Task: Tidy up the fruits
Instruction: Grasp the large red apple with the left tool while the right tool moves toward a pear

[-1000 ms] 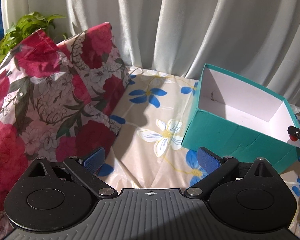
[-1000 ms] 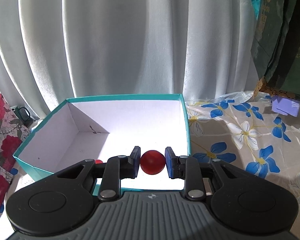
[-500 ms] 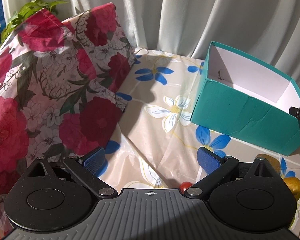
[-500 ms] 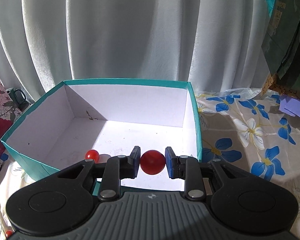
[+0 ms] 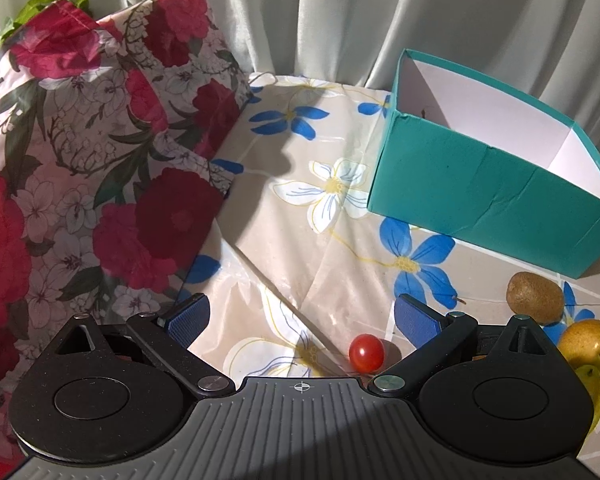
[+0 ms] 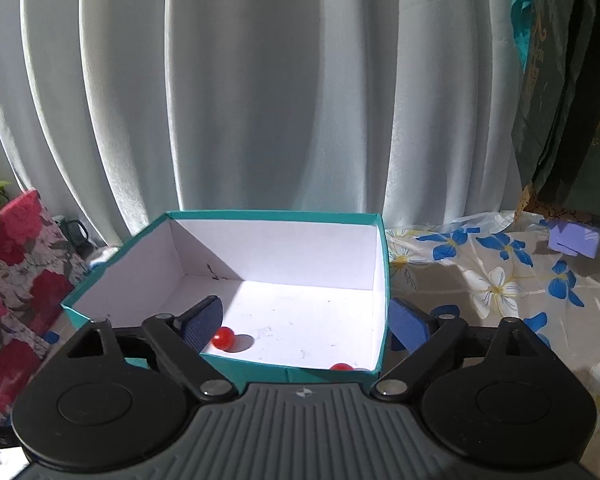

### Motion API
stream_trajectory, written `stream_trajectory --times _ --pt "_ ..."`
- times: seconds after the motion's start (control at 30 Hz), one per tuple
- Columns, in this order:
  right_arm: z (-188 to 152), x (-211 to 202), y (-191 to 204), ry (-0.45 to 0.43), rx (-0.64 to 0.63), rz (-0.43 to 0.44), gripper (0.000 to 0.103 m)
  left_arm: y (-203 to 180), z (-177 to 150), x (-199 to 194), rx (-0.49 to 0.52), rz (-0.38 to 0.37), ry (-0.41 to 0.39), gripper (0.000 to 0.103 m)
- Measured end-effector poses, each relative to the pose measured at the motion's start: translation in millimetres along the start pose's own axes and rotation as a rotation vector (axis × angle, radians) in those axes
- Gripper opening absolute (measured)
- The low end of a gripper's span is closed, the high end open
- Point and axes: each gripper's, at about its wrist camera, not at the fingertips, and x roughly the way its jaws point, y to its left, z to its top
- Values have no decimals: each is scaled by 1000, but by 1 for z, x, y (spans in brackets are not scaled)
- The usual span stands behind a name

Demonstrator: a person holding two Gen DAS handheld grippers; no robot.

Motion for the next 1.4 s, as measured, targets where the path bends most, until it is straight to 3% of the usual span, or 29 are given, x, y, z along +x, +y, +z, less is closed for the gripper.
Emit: stream_trajectory --times 0.03,0.1,0.27,0.43,0.67,0.97,1.3,1.33,1.4 --pt "-2 -12 -2 -42 28 28 102 -1 -2 2 6 -3 2 101" --pt "-11 -33 -3 -104 60 93 103 -3 -5 7 17 -5 14 101" --pt "-28 -42 3 -4 61 154 103 -9 -7 21 31 26 53 101" --pt "-39 -44 -6 30 104 138 103 -7 -4 23 34 22 62 101" --pt "-49 -47 -9 59 89 78 103 -24 -15 -2 145 -174 22 101" --pt "-48 -57 -9 56 84 60 103 -45 -35 -11 245 -263 13 101" --pt "-56 -59 -14 89 88 20 103 -64 -50 1 320 -257 43 100" --pt "-57 -59 -14 91 90 15 103 -66 -51 2 331 -259 45 98" --pt "-59 -61 -16 94 96 8 103 -70 -53 6 351 -260 62 84"
